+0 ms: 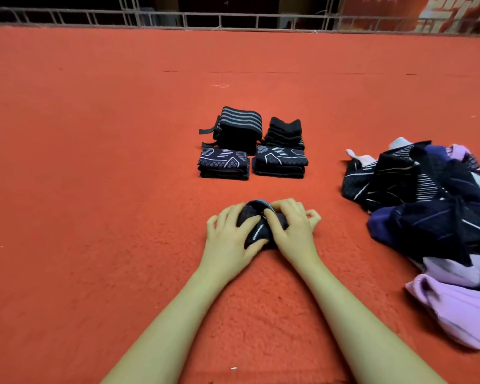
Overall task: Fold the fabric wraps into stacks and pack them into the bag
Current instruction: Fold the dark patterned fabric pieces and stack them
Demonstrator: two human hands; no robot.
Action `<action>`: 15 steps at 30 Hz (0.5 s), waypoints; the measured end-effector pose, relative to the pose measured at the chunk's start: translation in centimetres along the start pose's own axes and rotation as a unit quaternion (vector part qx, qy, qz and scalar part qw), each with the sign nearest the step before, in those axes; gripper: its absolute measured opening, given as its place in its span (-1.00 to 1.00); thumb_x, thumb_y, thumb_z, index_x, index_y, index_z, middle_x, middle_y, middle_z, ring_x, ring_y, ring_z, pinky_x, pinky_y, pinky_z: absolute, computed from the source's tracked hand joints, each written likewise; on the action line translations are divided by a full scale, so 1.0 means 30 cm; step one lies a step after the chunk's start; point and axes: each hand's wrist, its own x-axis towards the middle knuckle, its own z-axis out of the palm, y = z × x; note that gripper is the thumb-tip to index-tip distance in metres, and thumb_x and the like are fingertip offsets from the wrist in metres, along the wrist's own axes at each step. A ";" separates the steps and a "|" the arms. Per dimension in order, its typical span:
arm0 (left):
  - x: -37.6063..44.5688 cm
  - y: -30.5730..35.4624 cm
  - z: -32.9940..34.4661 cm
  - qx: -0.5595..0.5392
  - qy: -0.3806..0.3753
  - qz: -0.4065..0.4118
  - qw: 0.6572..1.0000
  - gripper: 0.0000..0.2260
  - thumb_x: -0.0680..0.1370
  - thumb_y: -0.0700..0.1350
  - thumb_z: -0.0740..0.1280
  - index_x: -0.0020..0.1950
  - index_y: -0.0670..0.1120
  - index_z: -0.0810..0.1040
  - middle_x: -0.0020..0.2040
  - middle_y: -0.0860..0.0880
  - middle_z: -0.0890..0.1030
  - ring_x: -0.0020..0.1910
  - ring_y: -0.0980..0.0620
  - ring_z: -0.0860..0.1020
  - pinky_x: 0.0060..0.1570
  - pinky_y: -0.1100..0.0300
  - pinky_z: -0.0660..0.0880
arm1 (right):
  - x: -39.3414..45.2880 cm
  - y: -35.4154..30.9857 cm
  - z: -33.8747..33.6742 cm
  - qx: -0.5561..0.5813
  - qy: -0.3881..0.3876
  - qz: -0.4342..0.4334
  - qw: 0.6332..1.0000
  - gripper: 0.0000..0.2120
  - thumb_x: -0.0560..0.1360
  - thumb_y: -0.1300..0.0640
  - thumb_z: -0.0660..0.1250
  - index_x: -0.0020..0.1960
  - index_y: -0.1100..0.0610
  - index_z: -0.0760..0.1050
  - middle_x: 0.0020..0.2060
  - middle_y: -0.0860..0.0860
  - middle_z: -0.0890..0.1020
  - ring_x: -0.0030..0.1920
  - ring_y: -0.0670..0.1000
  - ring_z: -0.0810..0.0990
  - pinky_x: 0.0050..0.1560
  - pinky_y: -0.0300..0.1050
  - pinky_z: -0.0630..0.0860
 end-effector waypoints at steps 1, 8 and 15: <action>0.006 -0.003 0.003 -0.013 0.008 0.001 1.000 -0.64 0.44 0.16 0.23 0.09 0.03 0.62 0.28 -0.13 0.52 0.20 -0.16 0.51 0.09 0.07 0.18 | -0.002 0.000 0.000 0.001 -0.005 -0.004 1.000 -0.80 0.50 -0.13 0.13 -0.14 -0.10 0.48 -0.17 -0.19 0.52 -0.08 -0.21 0.38 -0.06 -0.12 0.04; 0.013 0.008 0.009 -0.052 0.058 0.052 0.996 -0.61 0.46 0.21 0.26 0.05 -0.05 0.62 0.38 -0.12 0.44 0.34 -0.12 0.38 0.19 0.04 0.18 | 0.001 0.004 -0.012 0.060 0.019 0.059 0.996 -0.90 0.49 -0.05 0.22 -0.19 -0.15 0.46 -0.20 -0.21 0.55 -0.06 -0.23 0.44 -0.04 -0.12 0.06; 0.020 0.023 0.024 -0.127 0.132 0.002 0.983 -0.82 0.53 -0.02 0.21 -0.05 -0.04 0.58 0.20 -0.03 0.54 0.22 0.03 0.42 0.10 0.21 0.10 | 0.000 0.003 -0.006 0.051 0.028 0.052 0.997 -0.88 0.50 -0.03 0.23 -0.22 -0.12 0.46 -0.22 -0.22 0.52 -0.08 -0.21 0.42 -0.06 -0.13 0.06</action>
